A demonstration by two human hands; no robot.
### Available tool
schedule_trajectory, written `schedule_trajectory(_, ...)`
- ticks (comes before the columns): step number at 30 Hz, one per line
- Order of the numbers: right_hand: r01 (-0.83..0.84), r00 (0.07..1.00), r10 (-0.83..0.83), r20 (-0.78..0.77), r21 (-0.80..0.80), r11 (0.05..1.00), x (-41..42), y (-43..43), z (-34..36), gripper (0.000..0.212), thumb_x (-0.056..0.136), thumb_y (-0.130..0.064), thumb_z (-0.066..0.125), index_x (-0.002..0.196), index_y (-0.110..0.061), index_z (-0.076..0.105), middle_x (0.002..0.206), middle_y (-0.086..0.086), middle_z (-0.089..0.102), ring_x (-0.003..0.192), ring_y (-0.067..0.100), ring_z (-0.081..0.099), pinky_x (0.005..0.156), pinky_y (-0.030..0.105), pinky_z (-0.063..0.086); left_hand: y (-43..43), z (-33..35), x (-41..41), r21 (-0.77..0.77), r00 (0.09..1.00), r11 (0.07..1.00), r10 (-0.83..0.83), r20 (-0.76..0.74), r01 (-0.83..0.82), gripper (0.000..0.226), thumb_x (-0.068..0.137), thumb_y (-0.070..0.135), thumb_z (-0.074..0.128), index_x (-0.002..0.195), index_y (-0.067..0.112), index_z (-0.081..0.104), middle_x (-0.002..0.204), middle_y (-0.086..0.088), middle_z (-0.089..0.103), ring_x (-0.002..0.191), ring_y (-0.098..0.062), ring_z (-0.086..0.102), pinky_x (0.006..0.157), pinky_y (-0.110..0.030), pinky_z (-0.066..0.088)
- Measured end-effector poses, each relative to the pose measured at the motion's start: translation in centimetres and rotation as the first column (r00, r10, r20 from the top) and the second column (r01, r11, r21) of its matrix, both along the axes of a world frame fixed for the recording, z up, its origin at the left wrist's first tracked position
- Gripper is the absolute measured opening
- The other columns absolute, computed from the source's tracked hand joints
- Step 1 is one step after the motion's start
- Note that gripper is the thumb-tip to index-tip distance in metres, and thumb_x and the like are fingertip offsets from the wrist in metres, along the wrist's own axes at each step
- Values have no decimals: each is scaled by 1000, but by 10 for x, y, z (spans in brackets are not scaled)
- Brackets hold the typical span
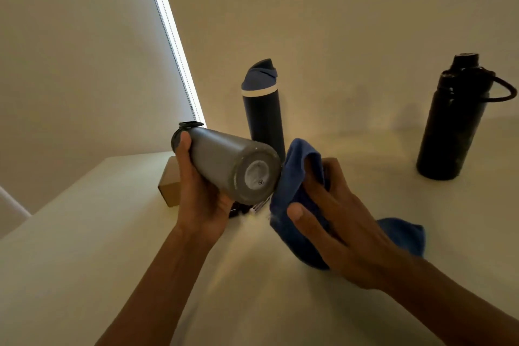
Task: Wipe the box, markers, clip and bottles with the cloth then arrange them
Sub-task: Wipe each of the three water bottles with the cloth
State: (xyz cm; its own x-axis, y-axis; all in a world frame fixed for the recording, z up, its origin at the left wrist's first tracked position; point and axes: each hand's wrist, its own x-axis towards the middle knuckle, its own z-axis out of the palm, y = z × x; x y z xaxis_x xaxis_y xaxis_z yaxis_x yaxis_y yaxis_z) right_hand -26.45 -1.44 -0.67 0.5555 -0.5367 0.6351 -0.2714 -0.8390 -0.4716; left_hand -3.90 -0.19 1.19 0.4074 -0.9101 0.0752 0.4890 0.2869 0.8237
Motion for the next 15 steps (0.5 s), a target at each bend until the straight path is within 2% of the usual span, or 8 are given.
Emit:
schedule_trajectory(3,7,1000,-7,-3,-19,1000,6,5,2,21,103,-56,29,115,-41,39,115,-9,34,97,10,52,76,21,46,-3,-11,-5,20,1000,999,27,8,-27,62,98,67,47,136,18,58,106,-9,78,96,-23,77,88,-42,62)
schedule_trajectory(5,28,1000,-28,-9,-30,999,11,8,3,19,104,-52,31,110,-38,43,112,-7,33,95,9,51,76,20,43,-5,-14,-6,46,1000,999,24,-20,-23,63,97,67,49,137,19,56,108,-9,78,99,-24,77,89,-45,63)
schedule_trajectory(7,43,999,-43,11,-8,999,16,8,3,18,103,-52,32,107,-39,44,110,-8,33,95,8,50,77,17,42,-6,-16,-5,54,999,998,18,-32,-16,63,96,66,47,137,19,55,104,-8,79,94,-23,78,80,-41,66)
schedule_trajectory(10,102,994,-102,27,4,995,22,8,7,27,102,-60,28,96,-39,45,106,-9,33,94,6,50,78,20,44,-8,-18,-2,45,998,998,45,-42,-43,73,90,67,50,143,18,51,102,-8,79,91,-23,78,73,-38,66)
schedule_trajectory(12,135,990,-134,33,-44,990,25,10,10,33,99,-60,32,97,-34,51,102,-11,31,88,6,47,76,23,46,-12,-21,5,38,997,998,61,-48,-59,84,85,68,62,148,16,45,99,-7,80,89,-23,79,68,-39,66)
schedule_trajectory(13,145,989,-142,35,-96,985,27,11,10,34,99,-59,34,100,-32,54,100,-12,30,87,5,44,76,22,44,-13,-21,7,37,998,998,50,-49,-48,99,71,70,78,147,16,45,94,-6,81,83,-21,79,62,-37,65)
schedule_trajectory(14,154,988,-152,26,-149,977,28,12,9,34,99,-59,34,101,-32,55,100,-13,30,87,3,41,76,20,41,-15,-23,11,47,998,998,52,-31,-51,124,44,71,93,145,16,45,92,-6,80,78,-18,79,57,-33,63)
schedule_trajectory(15,158,987,-160,7,-186,970,28,14,9,34,100,-60,33,102,-34,55,99,-13,30,88,1,39,78,20,38,-17,-25,14,63,997,995,73,-4,-73,148,17,72,95,144,15,45,96,-7,78,73,-14,78,53,-29,61)
